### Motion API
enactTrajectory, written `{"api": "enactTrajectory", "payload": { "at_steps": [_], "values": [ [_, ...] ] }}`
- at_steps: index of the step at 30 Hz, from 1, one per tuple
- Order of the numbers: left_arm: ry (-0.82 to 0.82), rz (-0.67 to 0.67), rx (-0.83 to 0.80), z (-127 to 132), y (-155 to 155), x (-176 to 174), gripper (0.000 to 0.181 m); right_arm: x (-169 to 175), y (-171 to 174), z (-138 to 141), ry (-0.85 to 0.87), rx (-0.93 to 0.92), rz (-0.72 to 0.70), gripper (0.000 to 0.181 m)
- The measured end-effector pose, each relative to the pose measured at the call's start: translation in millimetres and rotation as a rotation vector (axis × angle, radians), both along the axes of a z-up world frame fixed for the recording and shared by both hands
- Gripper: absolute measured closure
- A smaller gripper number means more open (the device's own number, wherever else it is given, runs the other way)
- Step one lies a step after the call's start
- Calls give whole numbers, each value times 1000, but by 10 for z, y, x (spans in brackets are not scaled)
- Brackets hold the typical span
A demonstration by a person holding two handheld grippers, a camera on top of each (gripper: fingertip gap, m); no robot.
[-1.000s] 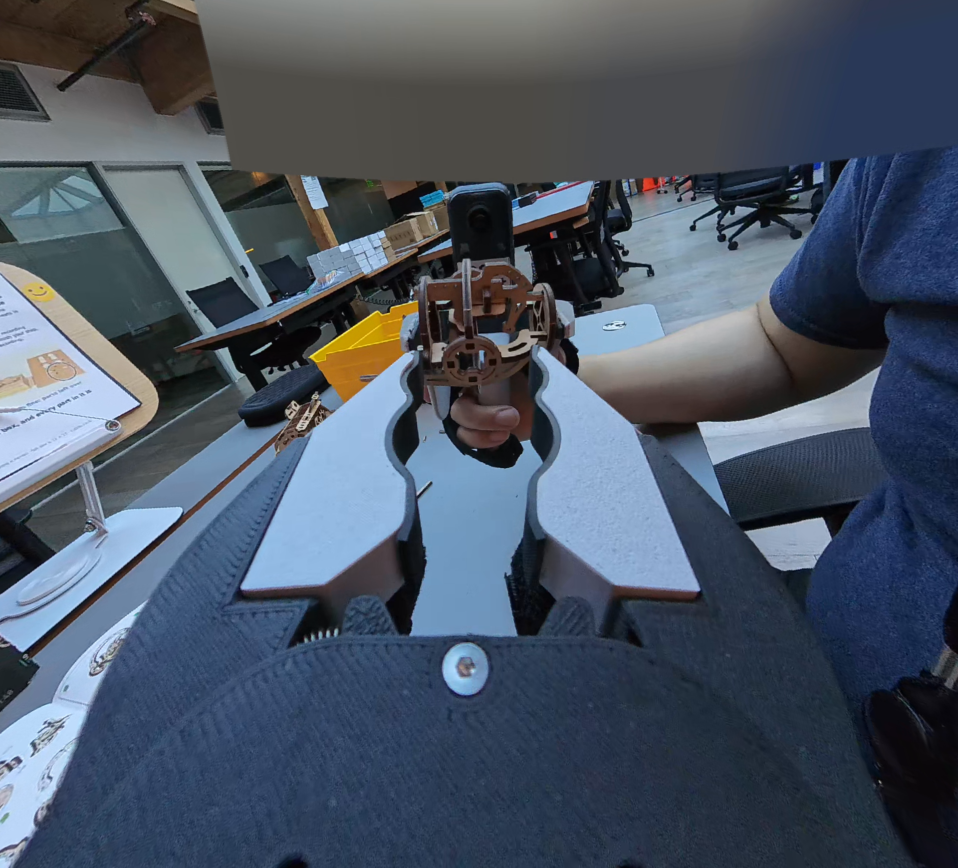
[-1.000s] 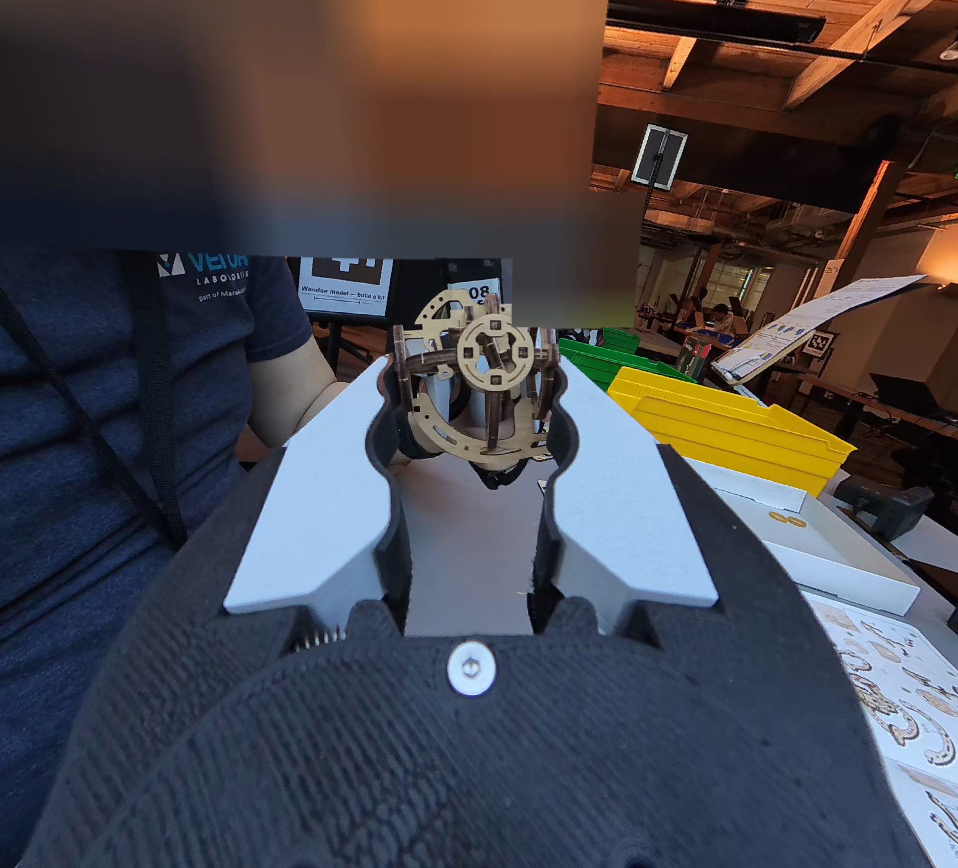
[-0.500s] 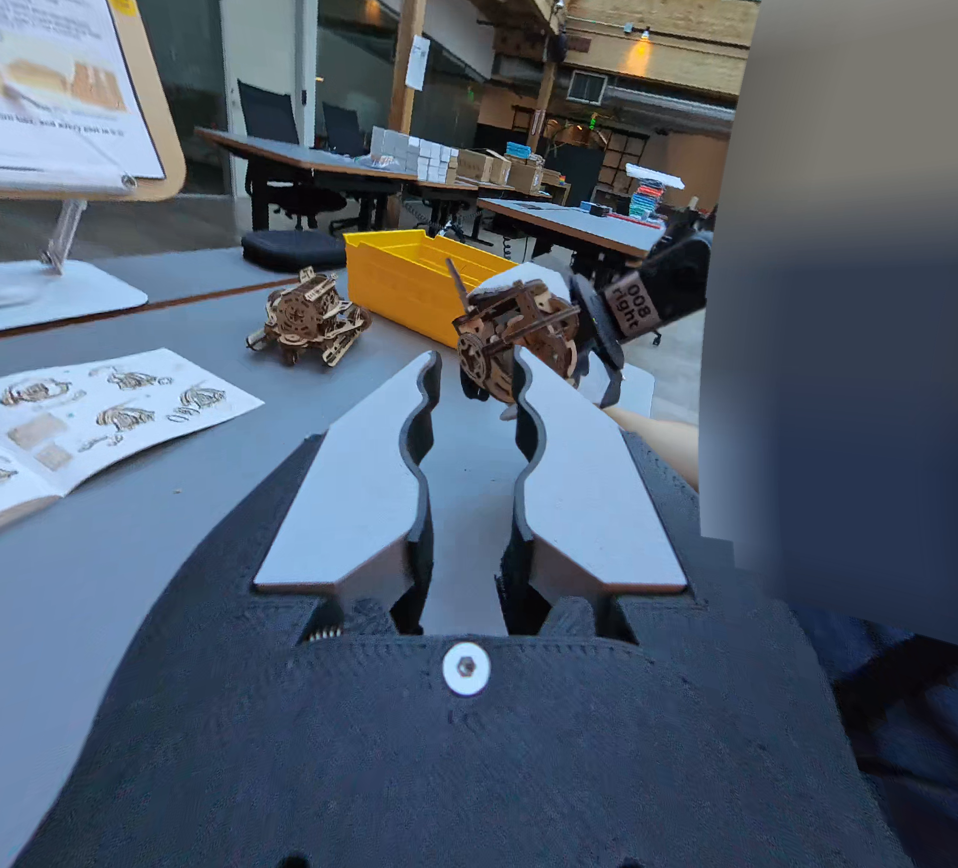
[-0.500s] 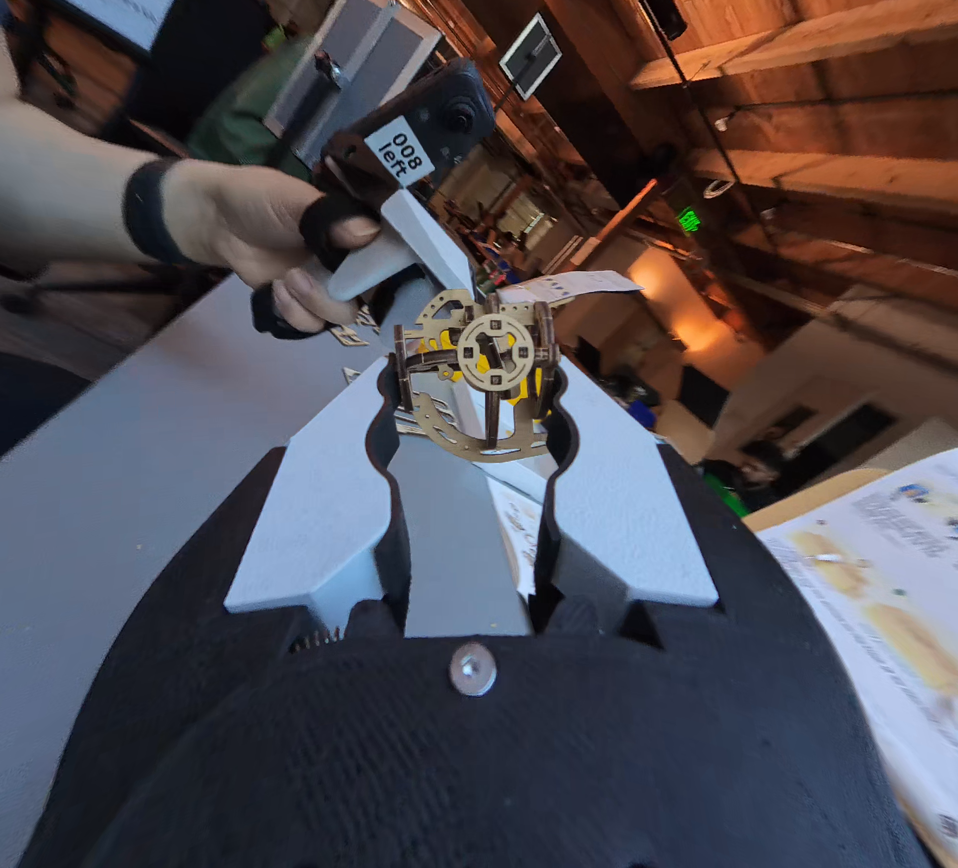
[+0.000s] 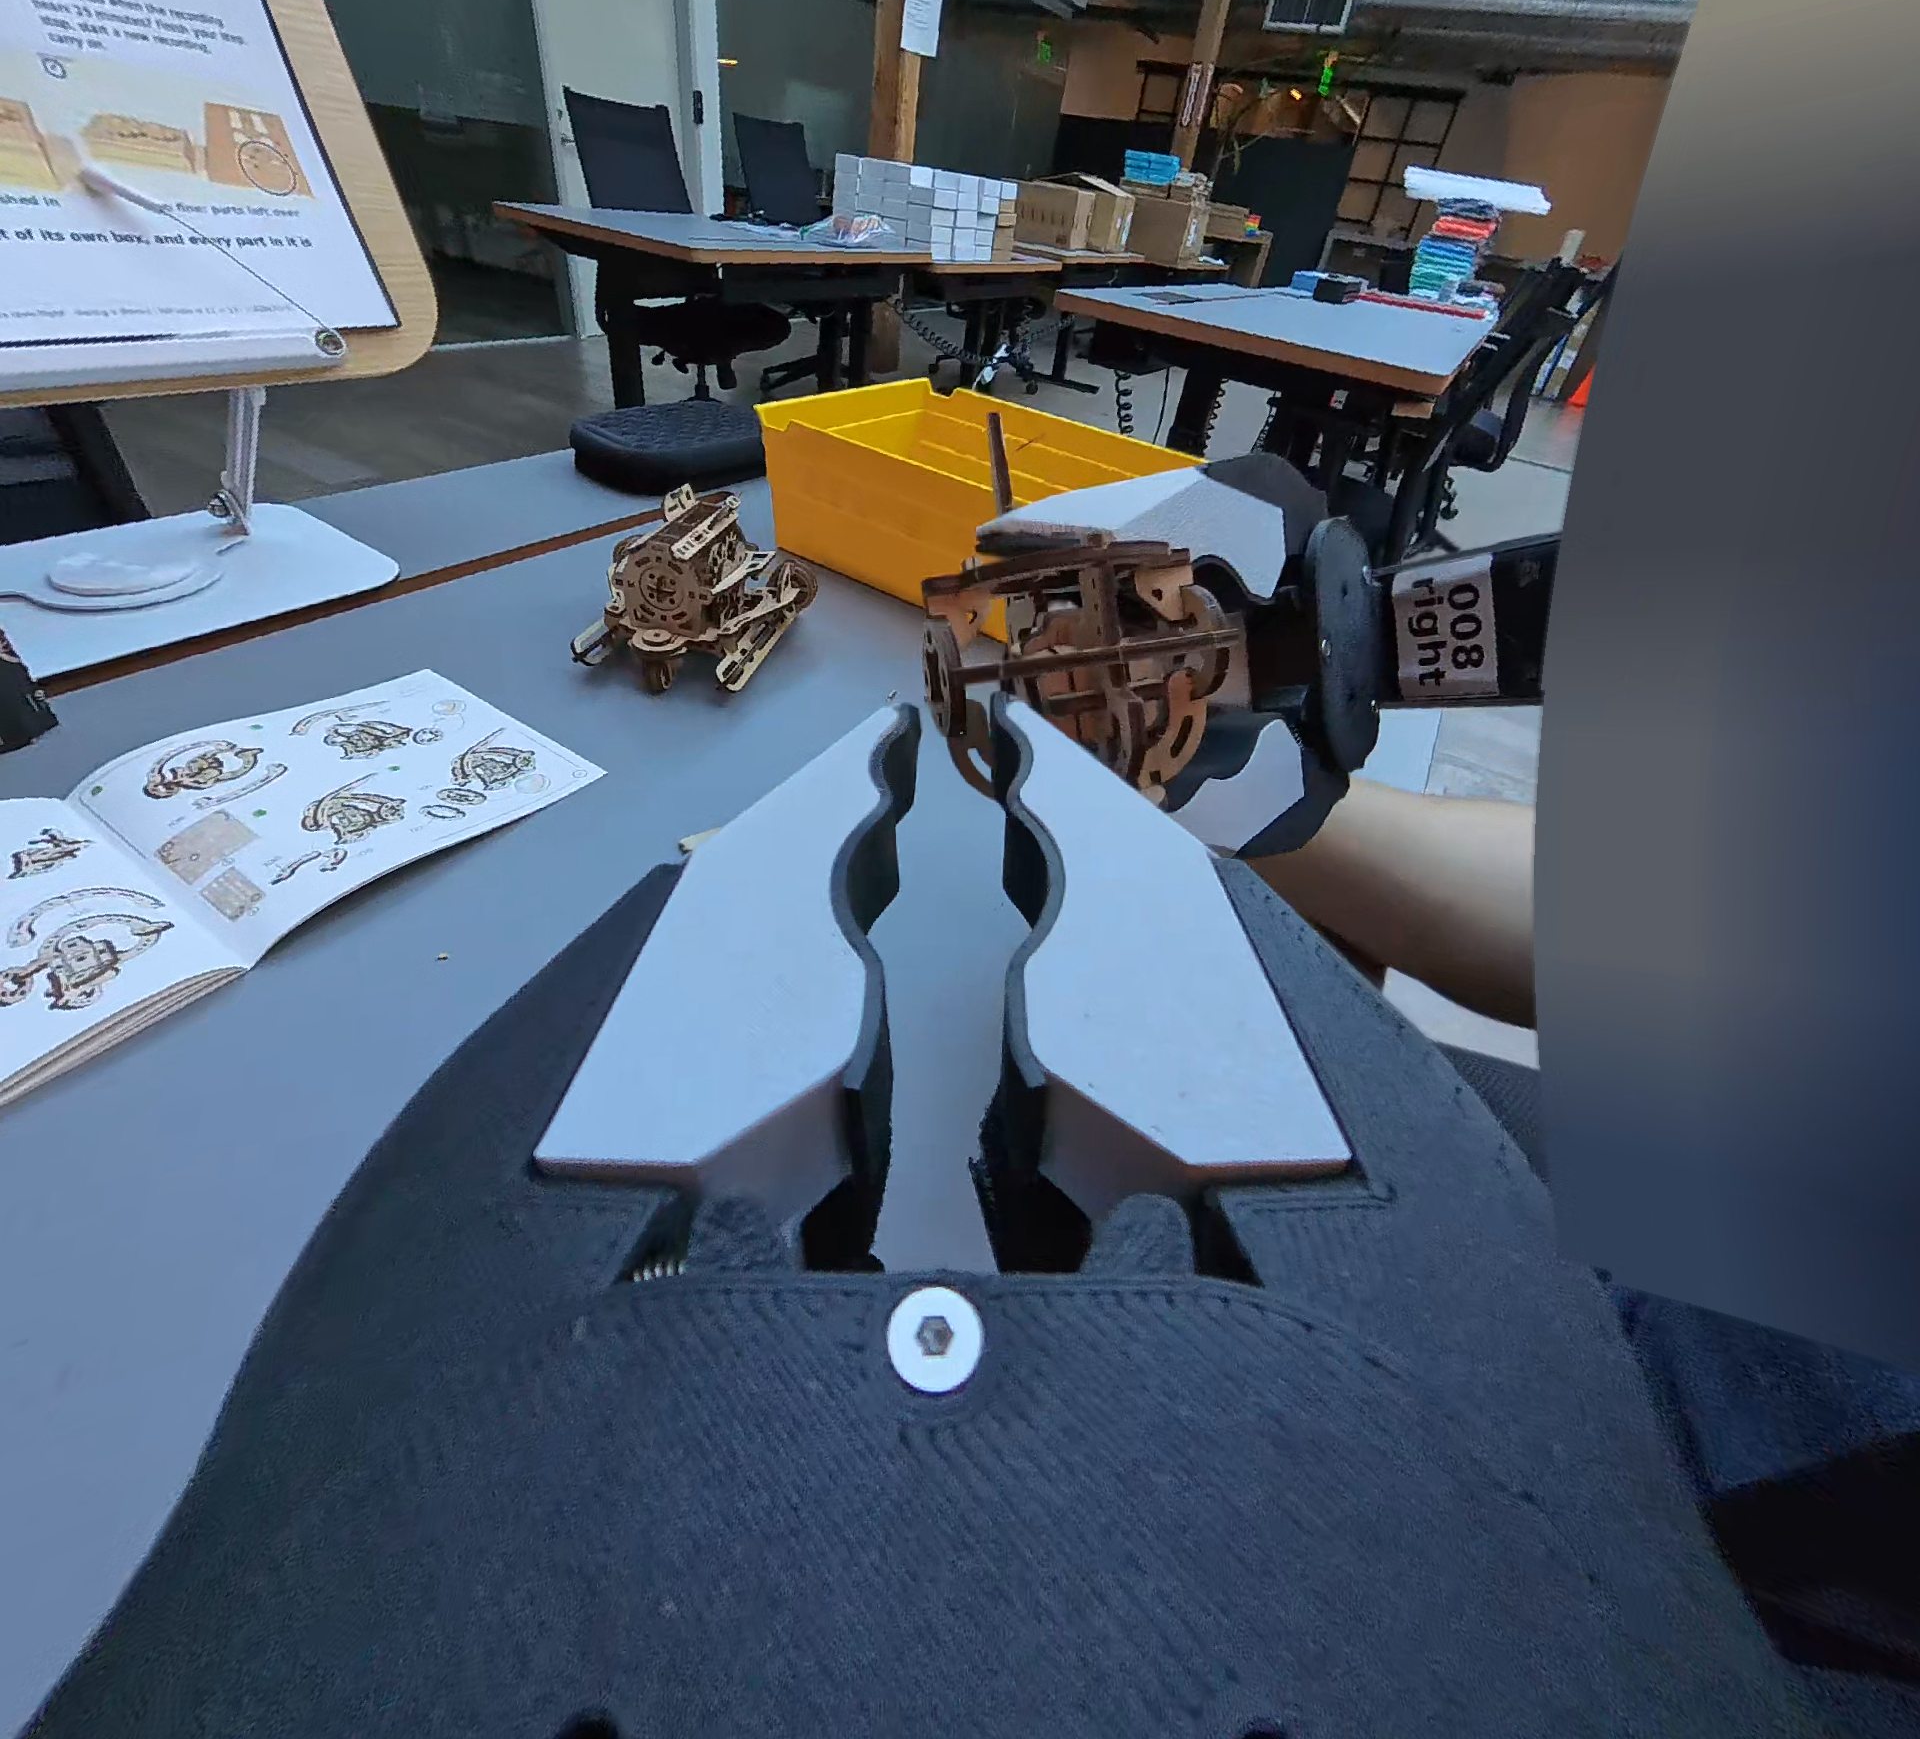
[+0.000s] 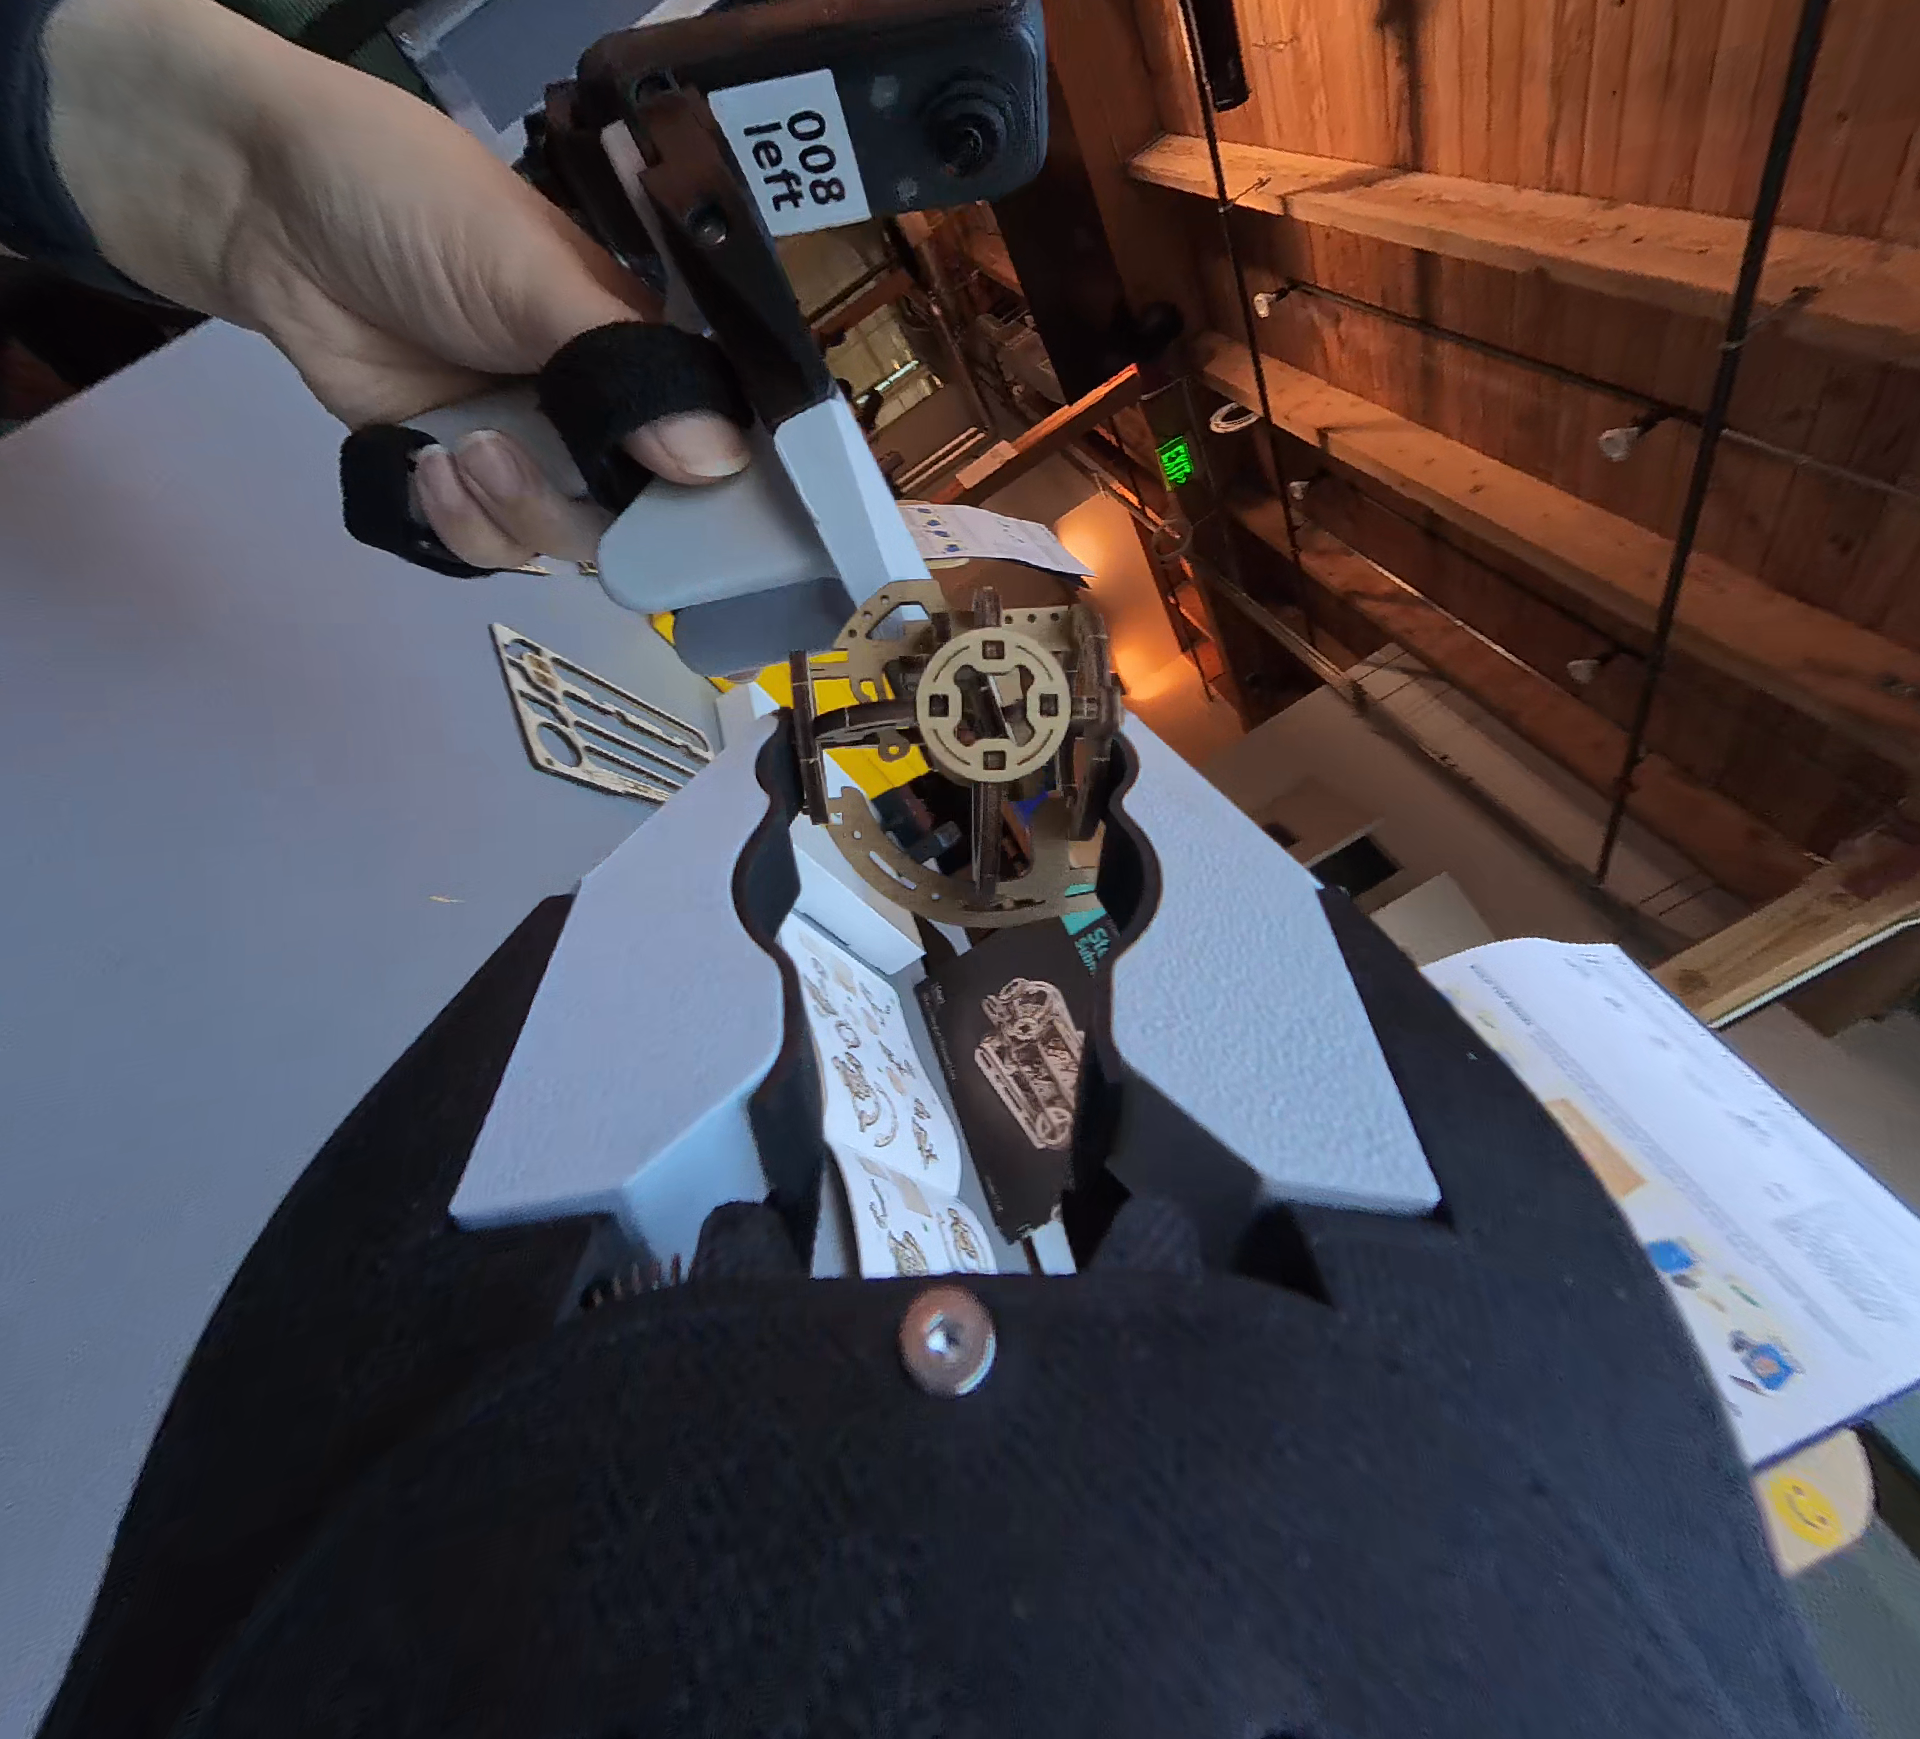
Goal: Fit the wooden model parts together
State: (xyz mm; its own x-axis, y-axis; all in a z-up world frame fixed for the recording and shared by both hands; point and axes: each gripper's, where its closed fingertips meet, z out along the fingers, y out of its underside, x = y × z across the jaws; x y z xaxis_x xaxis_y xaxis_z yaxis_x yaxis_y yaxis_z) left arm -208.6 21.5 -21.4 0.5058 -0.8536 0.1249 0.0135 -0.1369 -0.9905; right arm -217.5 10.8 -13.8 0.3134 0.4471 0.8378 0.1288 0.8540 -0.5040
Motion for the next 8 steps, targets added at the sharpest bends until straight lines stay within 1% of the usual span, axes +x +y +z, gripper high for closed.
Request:
{"api": "enactTrajectory", "payload": {
  "at_steps": [1,4,8],
  "values": [
    [14,3,5,-9,-3,6,169,3,-1,9,5,12,-9,127],
    [41,0,19,-27,-16,26,173,-4,-14,7,4,32,-15,127],
    [54,13,47,-10,-24,30,173,4,-26,26,18,50,-21,127]
  ]
}}
